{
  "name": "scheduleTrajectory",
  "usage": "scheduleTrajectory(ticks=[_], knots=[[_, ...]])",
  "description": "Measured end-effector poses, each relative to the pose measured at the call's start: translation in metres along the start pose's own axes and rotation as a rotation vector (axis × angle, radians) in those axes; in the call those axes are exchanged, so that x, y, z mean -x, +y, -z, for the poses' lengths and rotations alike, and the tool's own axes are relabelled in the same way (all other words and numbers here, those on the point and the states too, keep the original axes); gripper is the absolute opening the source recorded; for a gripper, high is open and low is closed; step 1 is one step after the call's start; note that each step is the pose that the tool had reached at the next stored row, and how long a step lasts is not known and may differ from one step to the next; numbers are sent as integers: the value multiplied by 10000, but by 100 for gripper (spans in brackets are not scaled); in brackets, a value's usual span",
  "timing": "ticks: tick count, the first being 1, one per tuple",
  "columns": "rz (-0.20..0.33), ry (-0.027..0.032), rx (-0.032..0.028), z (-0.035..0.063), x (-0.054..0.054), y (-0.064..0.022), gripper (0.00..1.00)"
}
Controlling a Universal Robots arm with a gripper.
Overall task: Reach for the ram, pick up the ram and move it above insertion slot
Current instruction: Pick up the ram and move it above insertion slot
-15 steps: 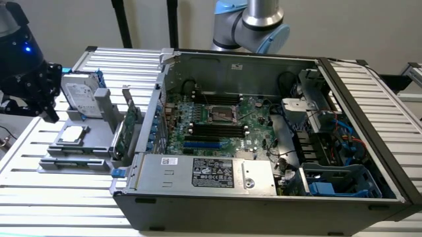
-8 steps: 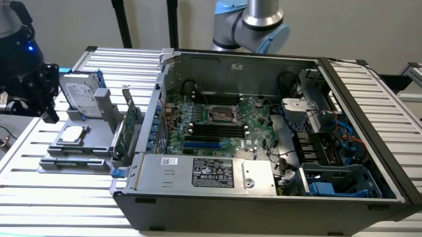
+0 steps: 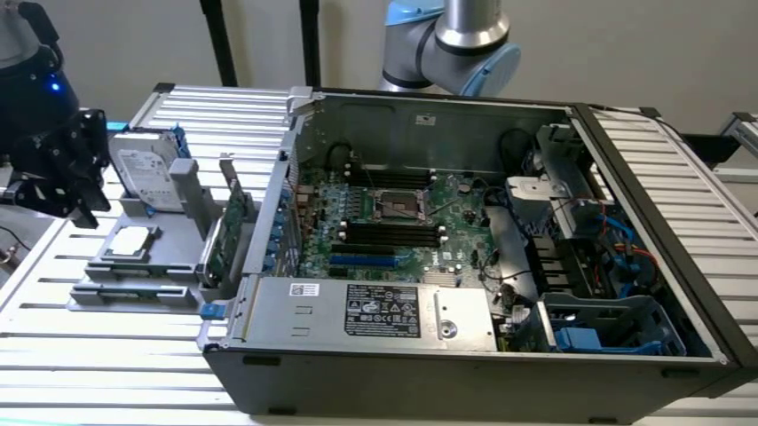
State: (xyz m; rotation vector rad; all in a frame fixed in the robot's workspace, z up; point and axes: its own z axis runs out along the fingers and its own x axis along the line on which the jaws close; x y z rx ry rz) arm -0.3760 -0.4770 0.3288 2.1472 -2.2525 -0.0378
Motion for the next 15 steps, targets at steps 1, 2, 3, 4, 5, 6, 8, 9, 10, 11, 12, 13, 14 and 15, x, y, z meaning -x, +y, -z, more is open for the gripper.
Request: scheduleTrajectory(ticks=[1, 2, 3, 4, 5, 6, 8, 9, 10, 11, 12, 13, 14, 15], knots=[[-3, -1, -1, -4, 0, 0, 30], [-9, -2, -2, -18, -1, 0, 36], [-17, -1, -1, -35, -3, -2, 36], [-33, -1, 1, -53, -6, -3, 36], [-54, -2, 0, -72, -10, -4, 36], [-75, -3, 0, -90, -14, -5, 36], [-138, -4, 1, -125, -24, -6, 36], [-188, -6, 2, -144, -34, -7, 36], [-238, -9, 2, -161, -44, -8, 36], [-286, -12, 0, -180, -53, -10, 36], [-330, -16, -1, -198, -62, -11, 36], [-368, -17, 0, -216, -72, -12, 36], [-397, -19, 1, -235, -82, -14, 36], [-414, -22, 1, -253, -90, -14, 36]])
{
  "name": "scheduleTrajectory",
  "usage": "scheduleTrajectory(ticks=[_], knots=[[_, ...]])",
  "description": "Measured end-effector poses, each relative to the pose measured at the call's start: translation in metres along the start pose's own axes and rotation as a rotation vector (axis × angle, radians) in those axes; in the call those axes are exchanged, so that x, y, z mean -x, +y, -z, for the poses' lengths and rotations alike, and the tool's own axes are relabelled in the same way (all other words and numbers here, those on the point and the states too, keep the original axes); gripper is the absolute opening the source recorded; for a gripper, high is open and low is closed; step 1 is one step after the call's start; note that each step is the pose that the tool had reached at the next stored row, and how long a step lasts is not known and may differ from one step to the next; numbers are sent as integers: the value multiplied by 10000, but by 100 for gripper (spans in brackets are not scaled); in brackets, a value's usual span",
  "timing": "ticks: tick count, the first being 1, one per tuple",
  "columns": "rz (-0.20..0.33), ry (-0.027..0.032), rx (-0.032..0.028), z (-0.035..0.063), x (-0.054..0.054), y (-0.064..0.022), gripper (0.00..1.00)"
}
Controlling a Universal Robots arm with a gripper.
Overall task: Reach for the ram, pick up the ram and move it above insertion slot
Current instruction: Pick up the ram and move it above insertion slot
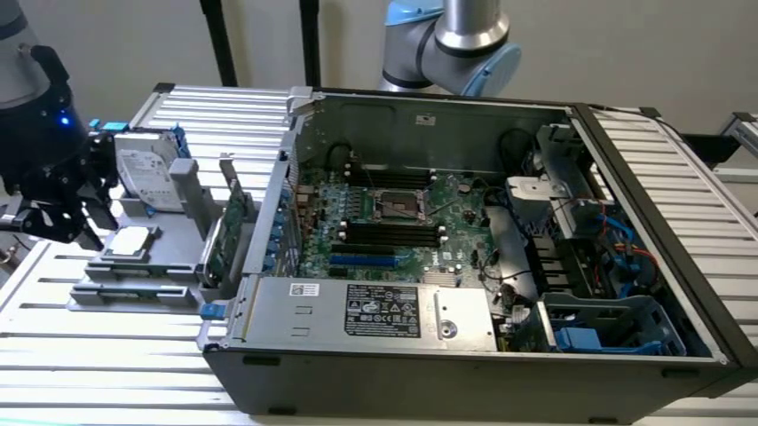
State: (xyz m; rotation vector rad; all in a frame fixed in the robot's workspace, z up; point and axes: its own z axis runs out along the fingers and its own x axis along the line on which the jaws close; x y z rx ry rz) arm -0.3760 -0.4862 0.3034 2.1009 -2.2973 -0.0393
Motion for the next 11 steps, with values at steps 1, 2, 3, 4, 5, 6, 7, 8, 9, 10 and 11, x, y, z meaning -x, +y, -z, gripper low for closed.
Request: scheduleTrajectory(ticks=[1, 2, 3, 4, 5, 6, 7, 8, 9, 10, 11], knots=[[-10, -5, -1, -18, -7, -2, 36], [-14, -8, 0, -36, -14, -3, 36], [-16, -12, 0, -54, -18, -4, 36], [-17, -15, -1, -72, -21, -4, 36], [-18, -18, -2, -90, -22, -4, 36], [-17, -19, -2, -108, -23, -6, 36], [-16, -22, -4, -127, -24, -7, 36], [-16, -23, -4, -145, -25, -8, 36], [-16, -24, -6, -163, -25, -8, 36], [-16, -25, -7, -182, -26, -9, 36], [-16, -25, -10, -199, -26, -10, 36]])
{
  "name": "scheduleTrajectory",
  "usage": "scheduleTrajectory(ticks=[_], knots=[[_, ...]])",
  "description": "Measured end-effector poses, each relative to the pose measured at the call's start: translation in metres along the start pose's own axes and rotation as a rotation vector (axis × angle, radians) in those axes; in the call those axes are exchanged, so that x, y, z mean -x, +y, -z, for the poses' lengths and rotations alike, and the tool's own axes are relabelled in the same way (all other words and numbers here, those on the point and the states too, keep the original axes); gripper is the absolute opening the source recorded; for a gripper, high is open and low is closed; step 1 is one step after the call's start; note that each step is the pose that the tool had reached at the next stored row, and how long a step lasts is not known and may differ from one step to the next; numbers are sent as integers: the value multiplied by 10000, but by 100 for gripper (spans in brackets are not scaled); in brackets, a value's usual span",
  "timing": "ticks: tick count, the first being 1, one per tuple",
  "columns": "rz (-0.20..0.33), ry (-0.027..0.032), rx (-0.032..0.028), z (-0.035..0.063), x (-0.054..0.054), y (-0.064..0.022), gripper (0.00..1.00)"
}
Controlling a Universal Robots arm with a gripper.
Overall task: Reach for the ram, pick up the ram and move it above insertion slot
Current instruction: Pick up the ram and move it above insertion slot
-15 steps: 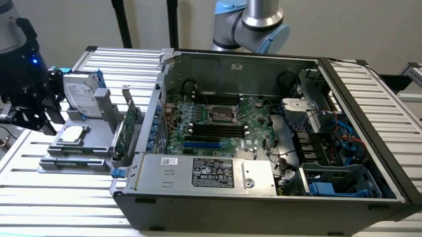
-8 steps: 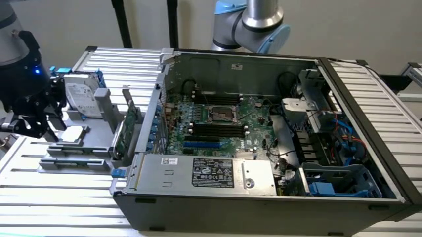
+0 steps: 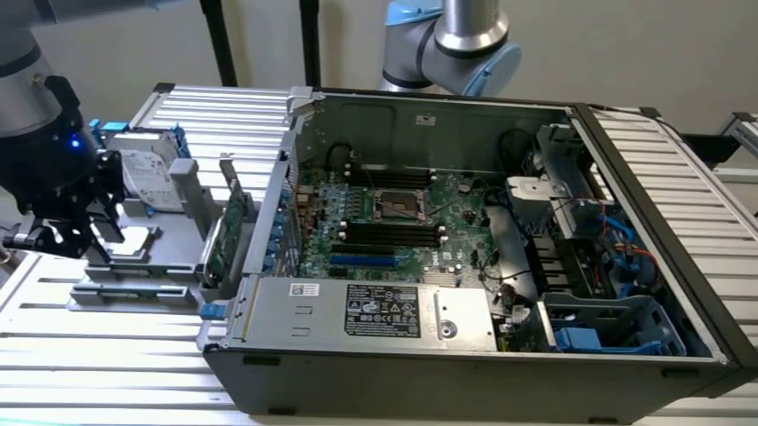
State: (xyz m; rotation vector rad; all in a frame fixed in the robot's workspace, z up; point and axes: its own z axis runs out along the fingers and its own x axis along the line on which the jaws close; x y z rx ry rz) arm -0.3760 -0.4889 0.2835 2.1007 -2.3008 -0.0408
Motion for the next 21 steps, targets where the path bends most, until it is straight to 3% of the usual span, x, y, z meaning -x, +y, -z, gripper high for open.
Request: scheduleTrajectory(ticks=[13, 21], knots=[[42, -18, -99, -238, -1, -9, 36], [300, -11, -125, -382, -1, -14, 36]])
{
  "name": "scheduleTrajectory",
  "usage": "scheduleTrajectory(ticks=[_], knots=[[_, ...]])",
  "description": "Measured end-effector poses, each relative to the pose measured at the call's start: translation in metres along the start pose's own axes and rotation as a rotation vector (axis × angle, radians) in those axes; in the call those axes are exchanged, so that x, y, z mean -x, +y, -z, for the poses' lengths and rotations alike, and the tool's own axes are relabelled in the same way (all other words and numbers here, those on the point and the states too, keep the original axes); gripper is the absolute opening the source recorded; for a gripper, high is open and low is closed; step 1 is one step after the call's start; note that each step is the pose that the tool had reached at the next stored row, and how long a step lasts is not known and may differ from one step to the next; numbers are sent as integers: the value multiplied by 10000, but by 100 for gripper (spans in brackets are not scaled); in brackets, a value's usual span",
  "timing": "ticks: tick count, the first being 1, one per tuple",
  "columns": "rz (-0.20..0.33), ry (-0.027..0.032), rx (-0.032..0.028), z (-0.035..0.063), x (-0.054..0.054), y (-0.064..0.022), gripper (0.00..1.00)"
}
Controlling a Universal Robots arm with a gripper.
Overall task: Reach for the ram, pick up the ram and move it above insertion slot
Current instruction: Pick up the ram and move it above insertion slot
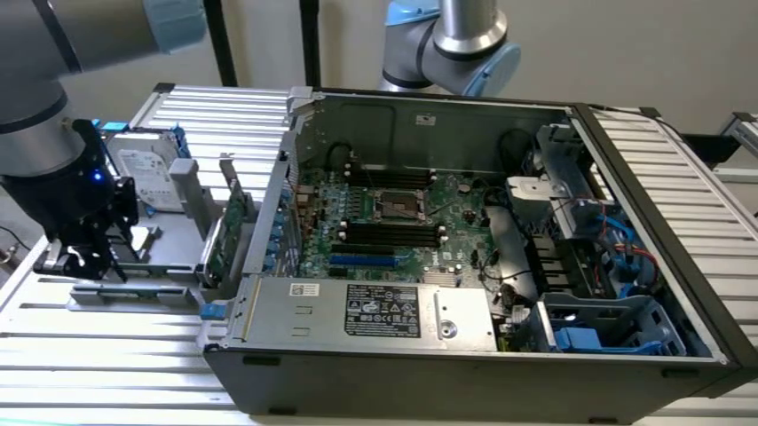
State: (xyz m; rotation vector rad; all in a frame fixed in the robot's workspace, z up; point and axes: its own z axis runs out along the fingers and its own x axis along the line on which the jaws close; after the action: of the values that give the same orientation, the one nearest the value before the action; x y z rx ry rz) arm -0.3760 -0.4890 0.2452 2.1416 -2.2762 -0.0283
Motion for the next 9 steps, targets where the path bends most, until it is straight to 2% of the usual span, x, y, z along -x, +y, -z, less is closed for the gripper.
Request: scheduleTrajectory(ticks=[9], knots=[[63, -1, -28, -164, -2, -4, 36]])
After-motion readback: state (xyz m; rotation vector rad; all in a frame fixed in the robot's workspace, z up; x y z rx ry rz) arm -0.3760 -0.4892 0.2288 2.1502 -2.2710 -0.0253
